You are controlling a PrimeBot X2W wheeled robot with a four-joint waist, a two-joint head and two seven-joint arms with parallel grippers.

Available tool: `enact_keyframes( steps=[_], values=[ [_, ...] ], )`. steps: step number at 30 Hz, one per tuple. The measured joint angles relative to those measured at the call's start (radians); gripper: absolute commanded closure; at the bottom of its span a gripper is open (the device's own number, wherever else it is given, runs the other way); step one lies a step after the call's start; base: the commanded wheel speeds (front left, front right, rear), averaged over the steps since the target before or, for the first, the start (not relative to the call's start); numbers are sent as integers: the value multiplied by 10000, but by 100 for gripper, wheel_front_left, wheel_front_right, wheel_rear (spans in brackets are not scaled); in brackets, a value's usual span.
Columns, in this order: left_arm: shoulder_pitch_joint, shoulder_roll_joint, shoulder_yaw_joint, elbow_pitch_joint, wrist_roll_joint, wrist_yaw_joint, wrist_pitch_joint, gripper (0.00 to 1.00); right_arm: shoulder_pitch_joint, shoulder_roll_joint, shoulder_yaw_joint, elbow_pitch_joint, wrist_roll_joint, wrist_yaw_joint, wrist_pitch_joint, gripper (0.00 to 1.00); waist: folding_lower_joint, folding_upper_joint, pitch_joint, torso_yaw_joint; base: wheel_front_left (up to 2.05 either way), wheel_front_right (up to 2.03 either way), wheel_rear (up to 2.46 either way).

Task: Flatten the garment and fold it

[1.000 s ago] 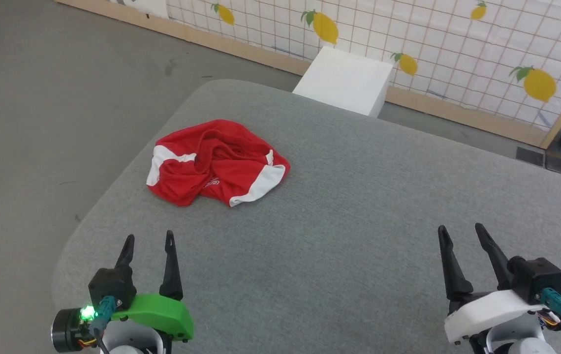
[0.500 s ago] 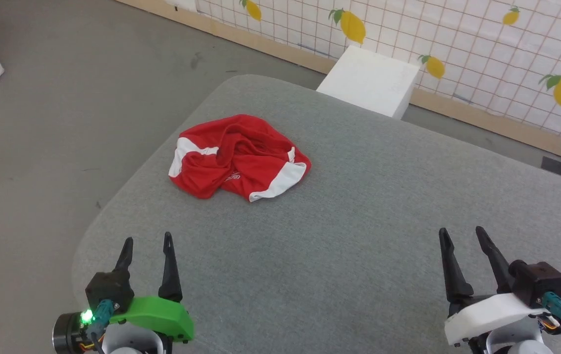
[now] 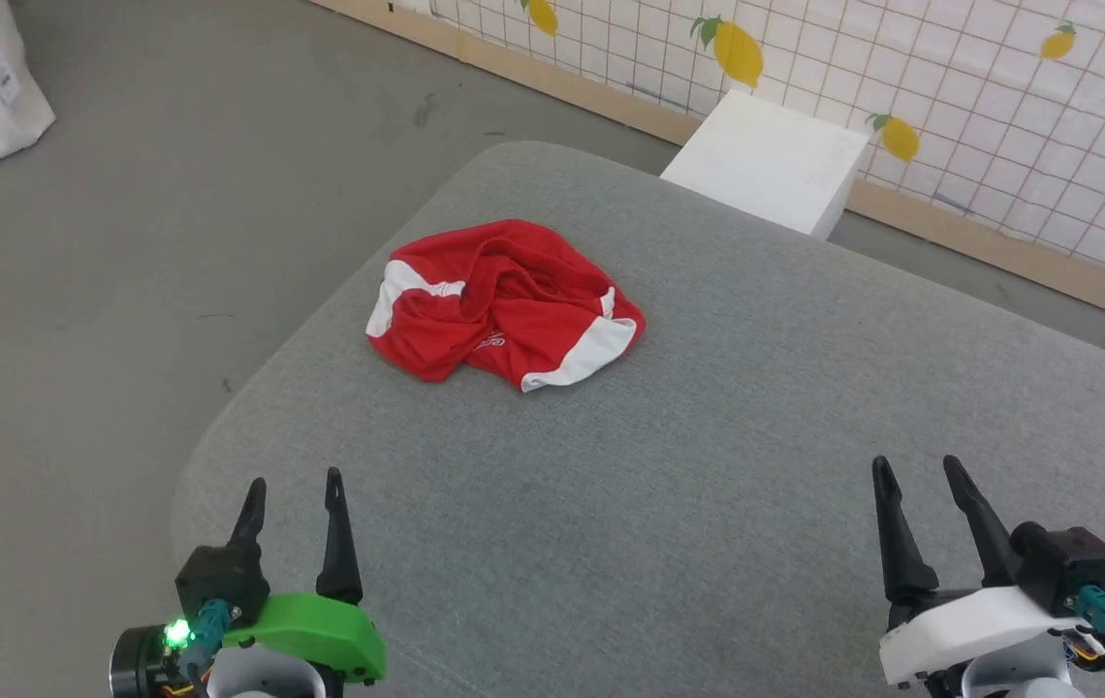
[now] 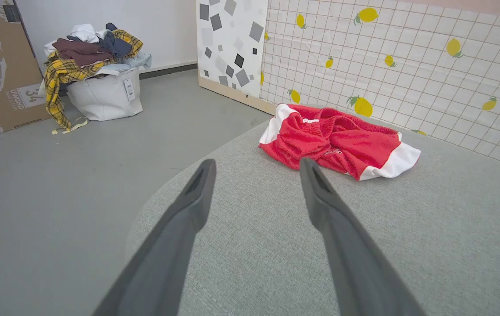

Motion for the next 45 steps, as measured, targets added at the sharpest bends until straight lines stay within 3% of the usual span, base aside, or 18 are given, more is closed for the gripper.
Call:
enact_keyframes(
  steps=[9, 20, 26, 34, 38, 45],
  values=[
    [-164, 44, 77, 263, -184, -19, -207, 0, 18, 2, -52, 79, 79, 0, -190, 0, 0, 0, 160, 158, 0, 0, 0],
    [-3408, 639, 182, 1103, -961, -986, 278, 0, -2, 10, -280, -115, -309, 0, -105, 0, 0, 0, 779, 110, 0, 0, 0],
    [-5624, 922, 376, 2581, -2420, -1664, 2541, 0, -234, 12, -437, -660, -738, 0, 303, 0, 0, 0, 1346, -237, 0, 0, 0],
    [-7850, 1720, 746, 4508, -4479, -1898, 6420, 0, -401, 13, -531, -1346, -1093, 0, 732, 0, 1, 0, 2138, -1016, 0, 0, 0],
    [-8356, 1944, 775, 5106, -4859, -1812, 7929, 0, -408, 13, -640, -1661, -1210, 0, 867, 0, 1, 0, 2585, -1372, 0, 0, 0],
    [-8565, 2025, 639, 5488, -4980, -1262, 9386, 0, -536, 12, -780, -2082, -1381, 0, 1087, 0, 1, 0, 3368, -1844, 0, 0, 0]
  ],
)
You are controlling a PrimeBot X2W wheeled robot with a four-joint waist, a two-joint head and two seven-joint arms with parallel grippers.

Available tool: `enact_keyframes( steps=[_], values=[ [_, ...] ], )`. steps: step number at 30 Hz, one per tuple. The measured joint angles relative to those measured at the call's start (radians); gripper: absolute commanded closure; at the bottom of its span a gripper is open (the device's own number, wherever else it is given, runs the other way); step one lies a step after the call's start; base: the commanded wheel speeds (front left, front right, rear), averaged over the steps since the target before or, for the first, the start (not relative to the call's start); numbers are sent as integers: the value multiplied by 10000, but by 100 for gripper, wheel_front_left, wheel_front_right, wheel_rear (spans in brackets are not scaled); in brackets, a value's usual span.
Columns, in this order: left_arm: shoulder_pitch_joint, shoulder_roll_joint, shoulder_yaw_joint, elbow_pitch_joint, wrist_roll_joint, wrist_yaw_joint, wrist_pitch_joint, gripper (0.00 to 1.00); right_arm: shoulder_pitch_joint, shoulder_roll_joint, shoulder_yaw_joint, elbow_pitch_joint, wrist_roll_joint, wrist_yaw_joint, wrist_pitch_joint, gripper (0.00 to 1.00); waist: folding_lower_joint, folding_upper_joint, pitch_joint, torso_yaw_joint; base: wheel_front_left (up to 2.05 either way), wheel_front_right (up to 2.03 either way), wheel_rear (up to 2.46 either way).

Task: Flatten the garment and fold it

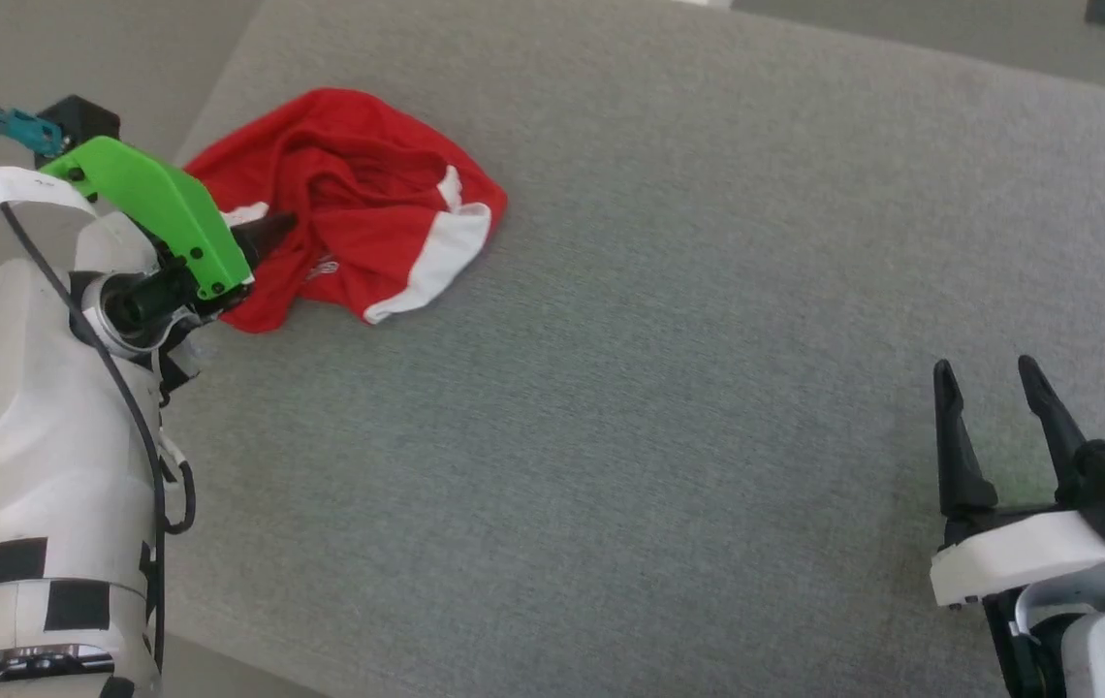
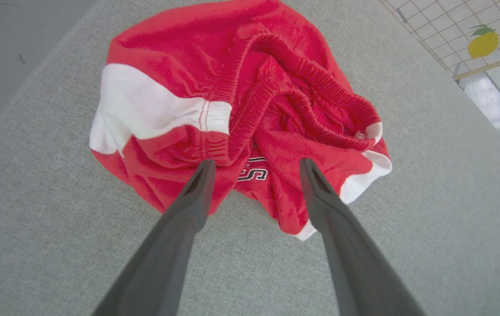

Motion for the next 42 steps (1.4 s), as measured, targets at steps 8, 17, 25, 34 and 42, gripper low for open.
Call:
enact_keyframes(
  steps=[8, 17, 25, 34, 42],
  values=[
    [58, -132, -8, 111, -128, 209, 196, 0, -70, 2, -21, -295, -136, 0, 167, 0, 0, 0, 699, -296, 0, 0, 0],
    [312, -395, -385, 583, -17, -253, -1216, 67, -84, 2, -132, -558, -219, 0, 303, 0, 0, 0, 1302, -382, 0, 0, 0],
    [361, -447, -533, 874, 293, -568, -4286, 100, -104, 2, -29, -418, -169, 0, 322, 0, -1, 0, 1013, -285, 0, 0, 0],
    [-751, 111, -508, 479, 748, -673, -6920, 100, -101, 2, 226, 341, 322, 0, -109, 0, -1, 0, 146, -153, 0, 0, 0],
    [-2080, 617, -1824, -1538, 102, -686, -6867, 100, -84, 4, 593, 1237, 989, 0, -723, 0, -1, 0, -954, -334, 0, 0, 0]
  ],
)
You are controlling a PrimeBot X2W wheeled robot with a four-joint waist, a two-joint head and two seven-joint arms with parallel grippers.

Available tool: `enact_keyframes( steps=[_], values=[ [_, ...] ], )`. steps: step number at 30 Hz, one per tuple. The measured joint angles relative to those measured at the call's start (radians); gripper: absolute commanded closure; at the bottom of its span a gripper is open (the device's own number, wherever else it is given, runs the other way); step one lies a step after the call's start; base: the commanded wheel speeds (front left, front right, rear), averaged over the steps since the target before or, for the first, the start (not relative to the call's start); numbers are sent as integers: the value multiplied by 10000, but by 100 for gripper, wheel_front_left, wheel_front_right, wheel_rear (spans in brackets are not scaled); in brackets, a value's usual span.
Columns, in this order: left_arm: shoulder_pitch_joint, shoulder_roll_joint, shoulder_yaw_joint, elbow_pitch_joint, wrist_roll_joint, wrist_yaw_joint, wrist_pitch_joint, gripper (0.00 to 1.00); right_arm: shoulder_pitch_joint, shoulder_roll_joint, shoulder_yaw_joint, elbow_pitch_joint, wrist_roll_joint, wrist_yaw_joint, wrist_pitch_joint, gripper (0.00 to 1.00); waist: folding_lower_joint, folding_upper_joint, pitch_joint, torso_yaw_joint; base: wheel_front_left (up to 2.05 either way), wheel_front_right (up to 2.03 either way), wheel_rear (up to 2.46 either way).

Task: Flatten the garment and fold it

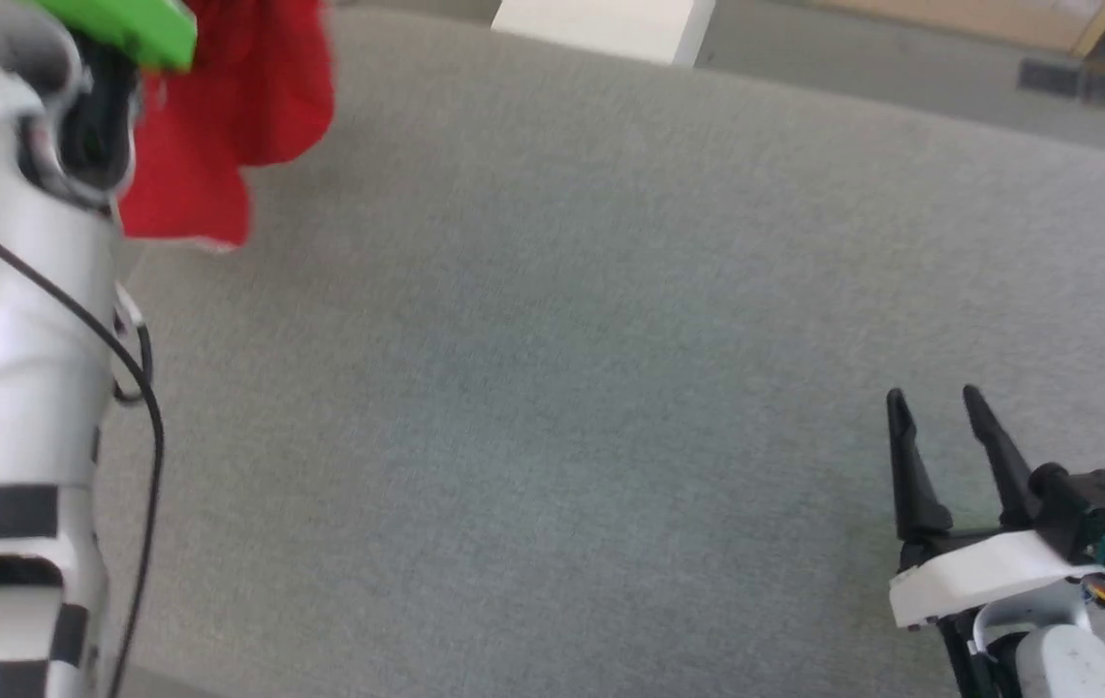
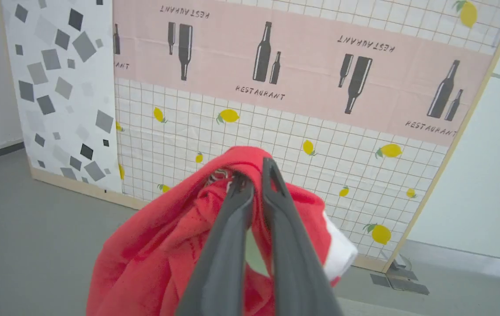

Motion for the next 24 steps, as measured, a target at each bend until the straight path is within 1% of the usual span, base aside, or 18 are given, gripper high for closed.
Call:
enact_keyframes(
  steps=[2, 6, 9, 12, 14, 17, 19, 22, 24],
  values=[
    [-284, 132, -295, -525, -194, -2, 19, 100, -1, -2, 94, 219, 163, 0, -128, 0, 0, 0, -222, -149, 0, 0, 0],
    [-833, 203, -719, -1471, -982, -2, 326, 100, -7, 2, 157, 639, 541, 0, -362, 0, -1, 0, -576, -659, 0, 0, 0],
    [-955, 42, -1143, -1992, -1498, -2, 562, 100, 1, -2, 111, 878, 675, 0, -477, 0, 0, 0, -769, -1132, 0, 0, 0],
    [-855, -324, -1494, -2270, -1996, -2, 677, 100, 8, 2, 58, 980, 750, 0, -558, 0, -1, 0, -933, -1602, 0, 0, 0],
    [-652, -523, -1751, -2343, -2100, -2, 681, 100, 10, -6, 2, 1020, 752, 0, -614, 0, -1, 1, -1020, -1886, 0, 0, 0],
    [187, -882, -2228, -2251, -2215, -2, 671, 100, 12, -8, -52, 1057, 752, 0, -629, 0, 0, 1, -1134, -2321, 0, 0, 0],
    [904, -1164, -2462, -2090, -2550, -2, 667, 100, 12, -4, -73, 1097, 754, 0, -646, 0, 0, 0, -1186, -2548, 0, 0, 0],
    [2165, -1576, -2880, -1657, -2855, -2, 677, 100, 12, -10, -73, 1162, 765, 0, -663, 0, 0, 0, -1254, -2868, 0, 0, 0],
    [3000, -1749, -3143, -1243, -2987, -2, 715, 100, 13, -8, -52, 1214, 765, 0, -673, 0, -1, 0, -1303, -3053, 0, 0, 0]
  ],
)
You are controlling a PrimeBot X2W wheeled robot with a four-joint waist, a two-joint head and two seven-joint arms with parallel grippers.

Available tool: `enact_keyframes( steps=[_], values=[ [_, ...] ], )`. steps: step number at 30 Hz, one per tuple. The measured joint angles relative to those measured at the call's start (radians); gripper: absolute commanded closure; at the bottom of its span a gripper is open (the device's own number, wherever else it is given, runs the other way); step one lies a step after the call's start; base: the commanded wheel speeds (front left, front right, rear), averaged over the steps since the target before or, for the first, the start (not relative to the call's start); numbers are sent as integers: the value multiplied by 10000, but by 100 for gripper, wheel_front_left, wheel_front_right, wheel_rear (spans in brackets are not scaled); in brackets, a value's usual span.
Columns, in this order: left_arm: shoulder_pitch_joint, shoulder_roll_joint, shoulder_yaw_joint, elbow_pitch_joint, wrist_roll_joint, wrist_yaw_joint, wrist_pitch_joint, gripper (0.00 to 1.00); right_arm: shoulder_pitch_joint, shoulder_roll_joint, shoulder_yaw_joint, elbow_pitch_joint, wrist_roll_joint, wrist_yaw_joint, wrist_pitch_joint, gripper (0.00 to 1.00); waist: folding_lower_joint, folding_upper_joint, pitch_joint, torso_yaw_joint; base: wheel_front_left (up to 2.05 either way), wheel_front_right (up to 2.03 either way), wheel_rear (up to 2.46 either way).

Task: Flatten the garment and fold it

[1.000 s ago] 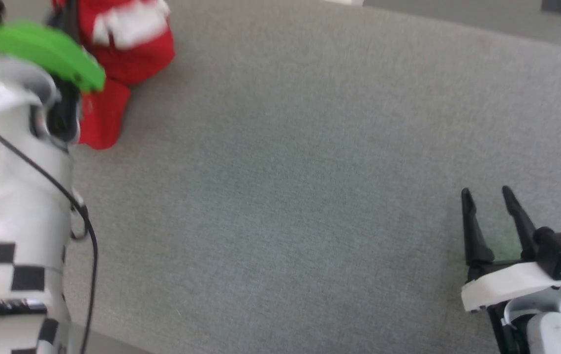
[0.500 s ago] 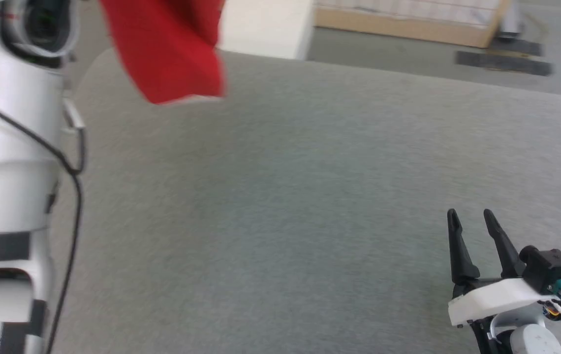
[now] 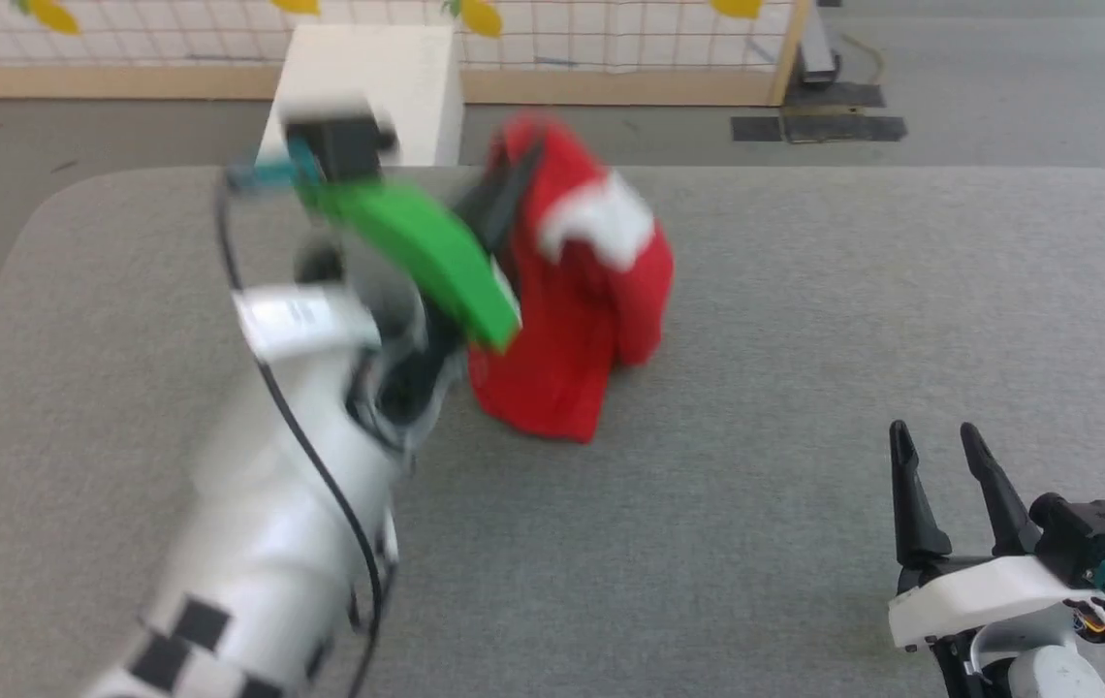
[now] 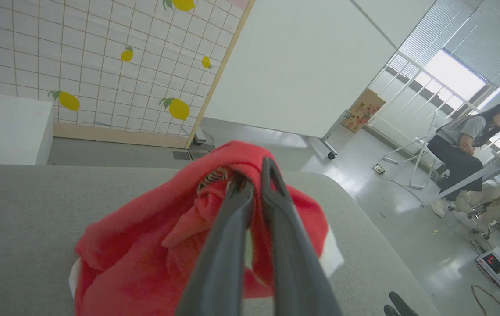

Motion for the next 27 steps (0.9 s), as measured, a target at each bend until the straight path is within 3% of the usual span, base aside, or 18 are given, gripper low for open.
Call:
enact_keyframes(
  steps=[5, 11, 12, 13, 14, 17, 21, 24, 27],
  values=[
    [1629, -320, -1051, 727, -474, 0, 851, 100, 11, -2, -4, 25, 0, 0, -29, 0, 0, 0, -161, -248, 0, 0, 0],
    [2871, -408, -2587, 1509, -709, 0, 2980, 100, 49, 0, -10, 42, 0, 0, -29, 0, 0, 0, -338, -182, 0, 0, 0],
    [2998, -408, -2661, 1609, -825, 17, 3264, 82, 55, 0, -13, 42, 0, 0, -29, 0, 0, 0, -366, -147, 0, 0, 0],
    [3091, -403, -2681, 1645, -917, 35, 3444, 31, 67, -2, -23, 42, 2, 0, -29, 0, 0, 0, -398, -105, 0, 0, 0],
    [3129, -397, -2663, 1645, -974, 73, 3530, 0, 87, -2, -36, 40, 4, 0, -29, 0, 0, 0, -423, -66, 0, 0, 0],
    [3154, -403, -2297, 1421, -1287, 184, 3419, 0, 228, 0, -27, 50, 82, 0, -29, 0, 0, 0, -531, 80, 0, 0, 0],
    [3150, -345, -1266, 652, -1914, 190, 2506, 0, 345, 0, 10, 73, 155, 0, -29, 0, 0, 0, -735, 269, 0, 0, 0],
    [3140, -111, -495, 29, -1933, 188, 1143, 0, 442, 0, 12, 90, 171, 0, -31, 0, 0, 0, -882, 408, 0, 0, 0],
    [3171, 460, 173, -385, -1183, 278, -752, 0, 453, 2, 35, 157, 176, 0, -31, 0, 0, 0, -1024, 537, 0, 0, 0]
  ],
)
